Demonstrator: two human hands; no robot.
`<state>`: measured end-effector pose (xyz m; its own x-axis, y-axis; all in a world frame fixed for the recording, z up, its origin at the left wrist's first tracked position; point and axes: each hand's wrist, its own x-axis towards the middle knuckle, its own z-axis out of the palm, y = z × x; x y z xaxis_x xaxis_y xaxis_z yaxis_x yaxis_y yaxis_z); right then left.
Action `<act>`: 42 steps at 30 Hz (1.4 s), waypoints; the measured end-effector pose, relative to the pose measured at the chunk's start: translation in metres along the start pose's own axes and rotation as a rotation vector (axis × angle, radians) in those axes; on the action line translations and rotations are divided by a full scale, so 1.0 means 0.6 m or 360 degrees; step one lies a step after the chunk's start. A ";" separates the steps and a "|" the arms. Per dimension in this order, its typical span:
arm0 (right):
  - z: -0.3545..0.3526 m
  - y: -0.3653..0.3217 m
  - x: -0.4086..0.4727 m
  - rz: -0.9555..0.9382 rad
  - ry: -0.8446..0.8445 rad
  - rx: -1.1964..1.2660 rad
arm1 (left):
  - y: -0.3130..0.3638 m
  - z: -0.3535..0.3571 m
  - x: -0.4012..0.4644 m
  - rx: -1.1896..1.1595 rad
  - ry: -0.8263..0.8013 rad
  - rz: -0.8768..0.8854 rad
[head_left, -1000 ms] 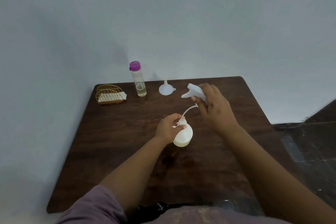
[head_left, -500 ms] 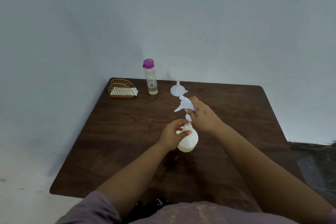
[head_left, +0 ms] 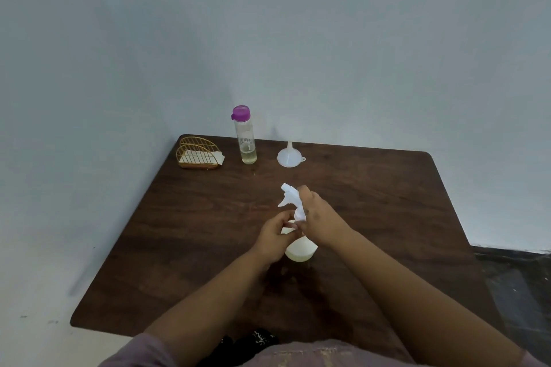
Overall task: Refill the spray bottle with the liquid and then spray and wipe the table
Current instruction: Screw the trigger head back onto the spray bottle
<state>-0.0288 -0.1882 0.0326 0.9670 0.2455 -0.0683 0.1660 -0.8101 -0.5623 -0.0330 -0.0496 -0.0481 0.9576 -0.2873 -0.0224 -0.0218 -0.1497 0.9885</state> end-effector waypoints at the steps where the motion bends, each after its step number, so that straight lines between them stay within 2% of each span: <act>1: 0.000 -0.001 -0.002 0.0006 -0.0007 -0.0014 | 0.001 0.000 -0.001 0.0002 -0.0007 0.0006; 6: 0.017 -0.022 -0.010 -0.0008 0.0040 -0.0283 | -0.003 -0.004 0.000 -0.0094 -0.0005 -0.0072; 14: 0.022 -0.020 -0.023 0.0248 0.0125 -0.0105 | 0.001 -0.023 0.012 0.0148 -0.0140 0.0048; 20: 0.029 -0.029 -0.019 0.0443 0.0271 -0.0130 | 0.011 -0.034 0.019 0.0141 -0.0248 0.0036; 24: 0.032 -0.019 -0.023 0.0489 0.0412 -0.0010 | 0.000 -0.033 0.014 0.0111 -0.0263 0.0062; 27: 0.049 -0.027 -0.027 0.0533 0.0449 -0.0177 | -0.006 -0.029 0.007 0.0089 -0.0217 0.0082; 29: 0.060 -0.037 -0.028 0.0592 0.0505 -0.0271 | -0.004 -0.027 0.002 0.0111 -0.0196 0.0130; 33: 0.068 -0.046 -0.027 0.0732 0.0637 -0.0159 | -0.002 -0.036 0.005 0.0320 -0.0189 0.0338; 37: 0.069 -0.044 -0.027 0.0770 0.0608 -0.0125 | -0.002 -0.050 0.019 0.0434 -0.0310 0.0405; 42: 0.069 -0.048 -0.025 0.0844 0.0573 -0.0153 | 0.004 -0.053 0.022 0.0421 -0.0389 0.0329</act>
<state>-0.0562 -0.1464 0.0157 0.9241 -0.3813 -0.0265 -0.3515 -0.8204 -0.4510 -0.0115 -0.0236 -0.0415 0.8296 -0.5481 0.1065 -0.3104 -0.2942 0.9039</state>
